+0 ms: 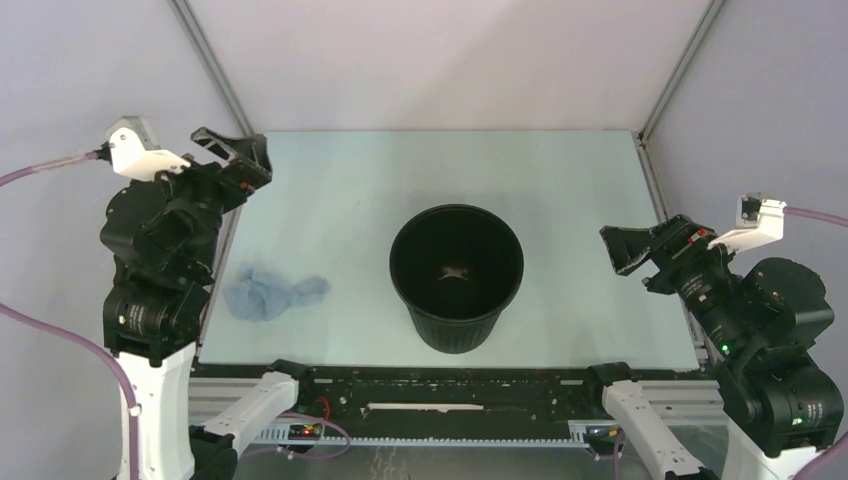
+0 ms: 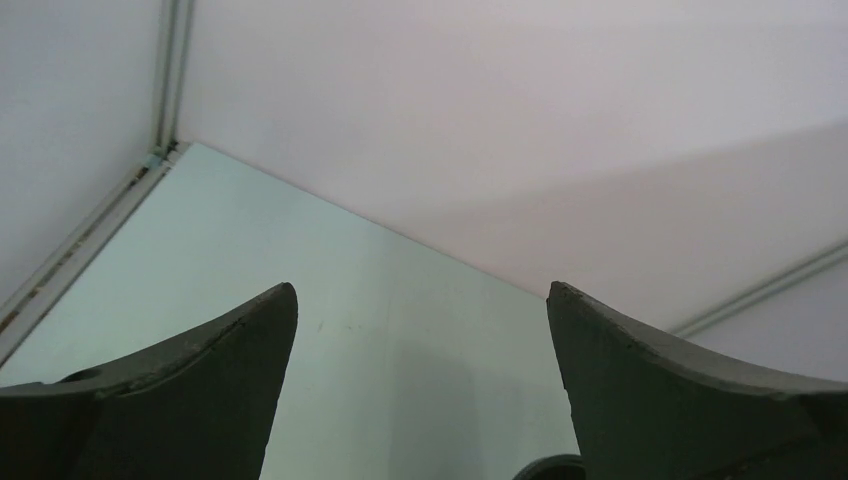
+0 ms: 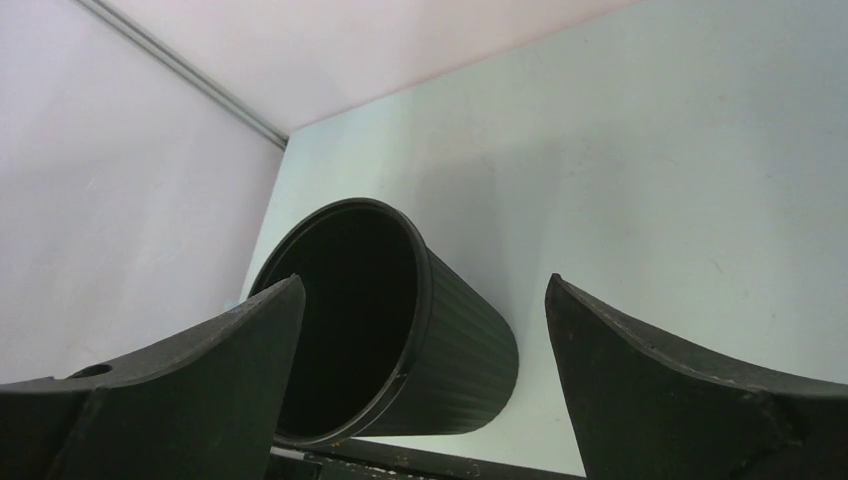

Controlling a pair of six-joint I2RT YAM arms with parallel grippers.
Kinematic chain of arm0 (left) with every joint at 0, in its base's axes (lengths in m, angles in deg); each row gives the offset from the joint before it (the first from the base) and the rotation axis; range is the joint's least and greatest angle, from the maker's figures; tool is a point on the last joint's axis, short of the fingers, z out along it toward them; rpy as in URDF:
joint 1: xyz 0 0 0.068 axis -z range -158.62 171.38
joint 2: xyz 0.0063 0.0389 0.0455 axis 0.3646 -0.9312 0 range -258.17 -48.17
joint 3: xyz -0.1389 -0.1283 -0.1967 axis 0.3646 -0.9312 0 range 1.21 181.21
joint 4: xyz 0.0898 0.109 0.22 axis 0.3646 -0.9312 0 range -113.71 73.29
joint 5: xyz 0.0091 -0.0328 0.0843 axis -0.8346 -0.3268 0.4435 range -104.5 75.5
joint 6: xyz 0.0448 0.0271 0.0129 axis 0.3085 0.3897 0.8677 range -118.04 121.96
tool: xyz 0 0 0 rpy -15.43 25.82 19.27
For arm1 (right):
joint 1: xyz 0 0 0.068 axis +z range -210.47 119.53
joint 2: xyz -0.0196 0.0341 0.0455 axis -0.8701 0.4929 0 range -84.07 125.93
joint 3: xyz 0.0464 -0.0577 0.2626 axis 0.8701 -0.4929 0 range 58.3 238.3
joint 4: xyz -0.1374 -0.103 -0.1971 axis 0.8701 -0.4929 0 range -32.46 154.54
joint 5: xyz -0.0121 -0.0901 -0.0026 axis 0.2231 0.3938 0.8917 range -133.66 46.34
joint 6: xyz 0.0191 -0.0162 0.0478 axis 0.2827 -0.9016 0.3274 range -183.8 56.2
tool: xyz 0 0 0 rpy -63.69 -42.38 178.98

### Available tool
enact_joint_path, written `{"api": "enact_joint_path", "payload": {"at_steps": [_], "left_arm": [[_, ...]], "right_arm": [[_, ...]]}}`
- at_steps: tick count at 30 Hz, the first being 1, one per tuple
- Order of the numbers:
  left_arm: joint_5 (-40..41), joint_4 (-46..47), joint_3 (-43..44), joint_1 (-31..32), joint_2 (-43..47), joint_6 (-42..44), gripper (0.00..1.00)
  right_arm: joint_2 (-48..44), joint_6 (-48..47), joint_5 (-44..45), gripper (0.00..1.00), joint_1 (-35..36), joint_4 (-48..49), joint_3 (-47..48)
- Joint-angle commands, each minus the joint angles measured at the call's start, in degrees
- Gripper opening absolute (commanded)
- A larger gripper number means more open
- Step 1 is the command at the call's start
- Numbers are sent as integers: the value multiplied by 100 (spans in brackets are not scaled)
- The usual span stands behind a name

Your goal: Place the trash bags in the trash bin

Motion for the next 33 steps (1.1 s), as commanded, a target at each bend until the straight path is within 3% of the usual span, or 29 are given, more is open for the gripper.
{"api": "enact_joint_path", "payload": {"at_steps": [1,13,18,23,27,30,33], "left_arm": [[-210,113,-63,416,-120,-140,100],[-435,-837,-1018,906,-60,-742,100],[-1272,-1115,-2465,941,211,-798,100],[-1594,-826,-4253,1137,1244,-1182,100],[-2721,23,-5735,1368,1964,-2259,98],[-2577,379,-6095,1975,2052,-2490,97],[-2703,676,-6290,2148,1599,-2493,98]], "right_arm": [[113,-34,325,99,-47,-179,222],[17,-81,144,99,-68,-62,0],[-16,-17,-40,100,-68,94,-171],[-84,6,-173,100,-67,249,-300],[-152,9,-200,99,-83,354,-412],[-189,47,-168,100,-74,384,-458],[-230,78,-212,99,-71,415,-495]]}}
